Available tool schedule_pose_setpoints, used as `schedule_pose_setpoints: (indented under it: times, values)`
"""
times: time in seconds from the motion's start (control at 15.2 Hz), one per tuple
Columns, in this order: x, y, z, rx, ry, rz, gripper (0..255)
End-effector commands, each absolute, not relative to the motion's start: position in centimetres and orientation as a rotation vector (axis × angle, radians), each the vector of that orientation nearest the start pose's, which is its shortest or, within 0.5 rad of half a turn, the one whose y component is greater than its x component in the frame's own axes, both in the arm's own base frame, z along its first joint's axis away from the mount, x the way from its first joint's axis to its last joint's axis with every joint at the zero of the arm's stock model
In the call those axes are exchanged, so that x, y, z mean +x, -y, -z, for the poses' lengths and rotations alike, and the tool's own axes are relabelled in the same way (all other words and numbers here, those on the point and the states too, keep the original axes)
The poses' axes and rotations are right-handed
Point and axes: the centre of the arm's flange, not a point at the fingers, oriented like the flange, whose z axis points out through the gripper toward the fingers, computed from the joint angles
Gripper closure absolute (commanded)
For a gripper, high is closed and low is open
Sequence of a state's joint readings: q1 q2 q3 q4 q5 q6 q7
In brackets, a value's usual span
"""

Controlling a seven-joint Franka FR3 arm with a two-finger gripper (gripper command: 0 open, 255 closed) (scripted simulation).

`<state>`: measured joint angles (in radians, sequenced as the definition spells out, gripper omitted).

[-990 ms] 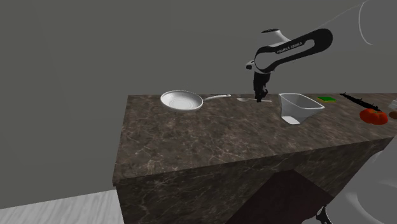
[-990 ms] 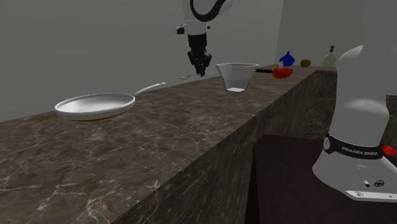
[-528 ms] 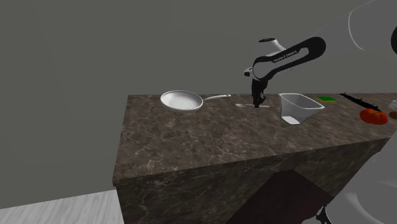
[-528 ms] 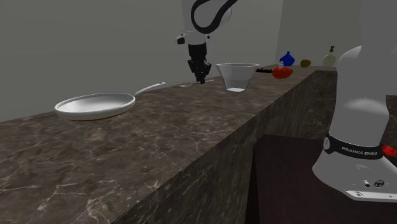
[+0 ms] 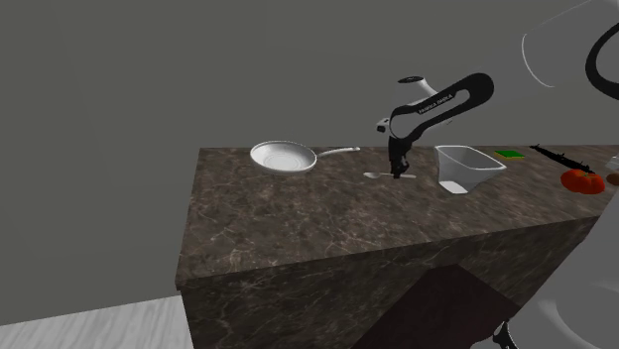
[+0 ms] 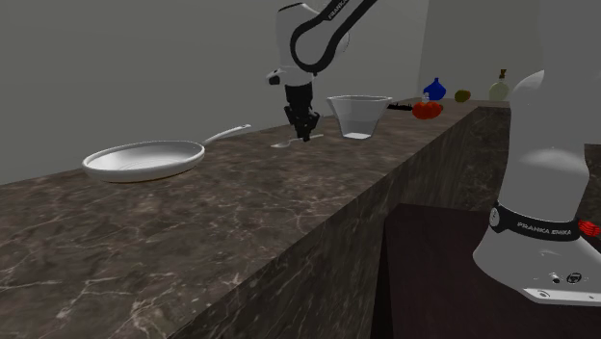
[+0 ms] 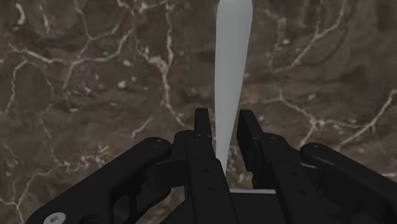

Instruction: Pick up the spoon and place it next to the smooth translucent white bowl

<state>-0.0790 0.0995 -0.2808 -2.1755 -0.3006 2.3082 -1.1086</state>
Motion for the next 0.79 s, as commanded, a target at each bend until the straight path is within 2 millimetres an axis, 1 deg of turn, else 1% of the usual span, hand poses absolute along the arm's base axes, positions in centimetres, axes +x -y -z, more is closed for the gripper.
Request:
schedule_pose_setpoints:
  times: [0.0,0.46,0.53,0.73]
  values:
    - [51.46,19.93,-34.61,-2.974,1.529,-0.242,255]
    - [51.47,19.93,-34.61,-2.974,1.529,-0.242,255]
    - [51.47,19.93,-34.61,-2.974,1.529,-0.242,0]
    - [51.46,19.93,-34.61,-2.974,1.529,-0.242,0]
